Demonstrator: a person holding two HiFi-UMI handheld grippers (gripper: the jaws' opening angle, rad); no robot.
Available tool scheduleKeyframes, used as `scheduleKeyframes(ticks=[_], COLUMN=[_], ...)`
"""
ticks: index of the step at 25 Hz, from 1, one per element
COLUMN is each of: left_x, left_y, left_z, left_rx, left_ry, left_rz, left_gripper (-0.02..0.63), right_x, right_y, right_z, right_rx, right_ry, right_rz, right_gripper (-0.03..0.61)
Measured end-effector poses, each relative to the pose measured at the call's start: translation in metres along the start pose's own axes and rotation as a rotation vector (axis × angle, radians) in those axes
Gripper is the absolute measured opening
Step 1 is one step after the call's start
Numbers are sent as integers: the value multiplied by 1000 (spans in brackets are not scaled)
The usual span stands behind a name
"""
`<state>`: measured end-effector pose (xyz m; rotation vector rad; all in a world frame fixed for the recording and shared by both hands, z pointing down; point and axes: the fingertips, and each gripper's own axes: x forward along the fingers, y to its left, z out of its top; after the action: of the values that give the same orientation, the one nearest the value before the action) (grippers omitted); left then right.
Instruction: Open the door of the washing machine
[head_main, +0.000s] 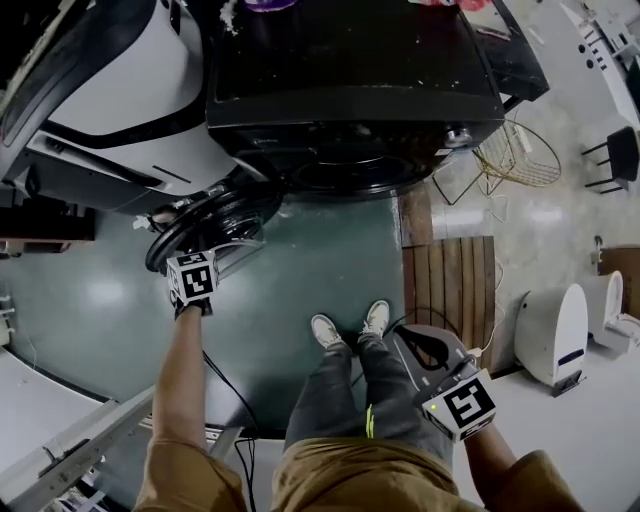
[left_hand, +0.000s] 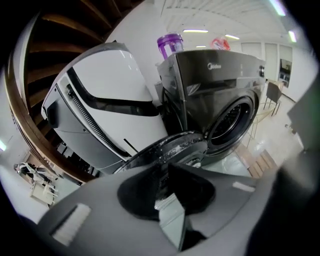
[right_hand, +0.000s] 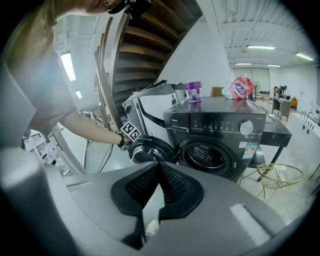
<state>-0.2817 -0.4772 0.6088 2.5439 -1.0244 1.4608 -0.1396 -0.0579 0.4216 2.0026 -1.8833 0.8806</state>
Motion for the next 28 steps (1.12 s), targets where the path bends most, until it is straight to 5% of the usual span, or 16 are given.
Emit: scheduleKeyframes(ticks=[6, 16, 28], left_x=[-55, -155, -274], left_y=[-21, -61, -79], left_z=[10, 10, 79], left_rx=[-53, -156, -205], left_ry=[-50, -147, -405], left_rz=[-21, -73, -110], left_gripper=[61, 61, 61], right_x=[-27, -86, -155], right_y=[0, -15, -31], right_z=[28, 71, 119], right_rx=[-52, -151, -272], right_ry=[-40, -195, -331], right_rz=[-16, -83, -191], right_gripper=[5, 5, 5])
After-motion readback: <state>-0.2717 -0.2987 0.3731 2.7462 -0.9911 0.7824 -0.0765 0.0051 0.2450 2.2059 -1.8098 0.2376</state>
